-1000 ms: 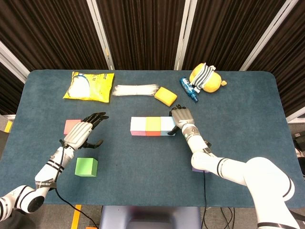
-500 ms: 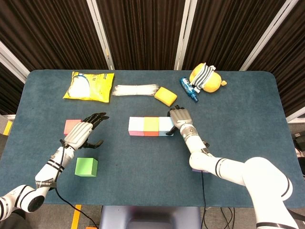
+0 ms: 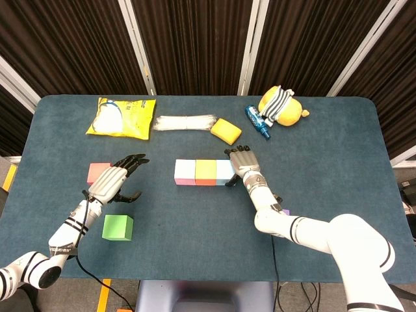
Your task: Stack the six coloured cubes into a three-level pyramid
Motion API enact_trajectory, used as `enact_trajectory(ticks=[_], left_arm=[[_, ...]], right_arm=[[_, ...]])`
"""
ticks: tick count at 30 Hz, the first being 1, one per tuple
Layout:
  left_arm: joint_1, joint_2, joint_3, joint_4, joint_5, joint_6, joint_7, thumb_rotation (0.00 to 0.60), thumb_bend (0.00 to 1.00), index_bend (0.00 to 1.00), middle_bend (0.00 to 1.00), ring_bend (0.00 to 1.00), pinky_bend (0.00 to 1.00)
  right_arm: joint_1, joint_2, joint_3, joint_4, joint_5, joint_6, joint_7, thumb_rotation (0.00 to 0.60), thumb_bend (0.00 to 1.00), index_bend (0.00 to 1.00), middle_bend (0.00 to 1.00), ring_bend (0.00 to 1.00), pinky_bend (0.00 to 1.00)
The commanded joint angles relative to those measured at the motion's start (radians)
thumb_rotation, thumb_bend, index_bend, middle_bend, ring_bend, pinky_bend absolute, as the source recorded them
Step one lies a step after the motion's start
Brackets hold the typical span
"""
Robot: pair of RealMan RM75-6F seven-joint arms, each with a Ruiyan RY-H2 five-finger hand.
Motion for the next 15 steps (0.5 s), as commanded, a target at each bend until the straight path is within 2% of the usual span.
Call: enact_trajectory(ticks=[1, 3, 9, 12, 15], left_arm=[[0.0, 0.001, 0.0, -0.001, 0.001, -0.001, 0.0, 0.6, 0.35, 0.13, 0.04, 0.0, 0.14], [0.001, 0.002, 0.0, -0.002, 0.002, 0.002, 0.001, 0.6, 0.35, 0.13, 0.04, 0.0, 0.14], [0.01, 0.015, -0.001, -0.012, 0.004, 0.013, -0.009, 0.6, 0.35, 0.13, 0.04, 0.0, 0.14], [0.009, 0.018, -0.002, -0.014, 0.007, 0.013, -0.01, 0.6, 0.35, 0.13, 0.04, 0.0, 0.14], [0.008, 0.017, -0.004, -0.017, 0.003, 0.012, -0.004, 0.6, 0.35, 0.13, 0.04, 0.0, 0.14]], right_arm=[[-0.004, 0.02, -0.004, -0.031, -0.006, 0.005, -0.006, 0.529, 0.19, 0.05, 0.15, 0.03, 0.1], [-0.011, 0.045, -0.008, -0.066, -0.02, 0.013, -0.005, 0.529, 0.19, 0.0, 0.1, 0.0, 0.08], [-0.066, 0.156, -0.027, -0.191, -0.103, 0.068, 0.021, 0.53, 0.19, 0.0, 0.05, 0.0, 0.05], [-0.085, 0.181, -0.033, -0.188, -0.119, 0.066, 0.035, 0.529, 0.19, 0.0, 0.05, 0.0, 0.04], [-0.085, 0.169, -0.032, -0.137, -0.114, 0.039, 0.04, 0.529, 0.19, 0.0, 0.05, 0.0, 0.03]])
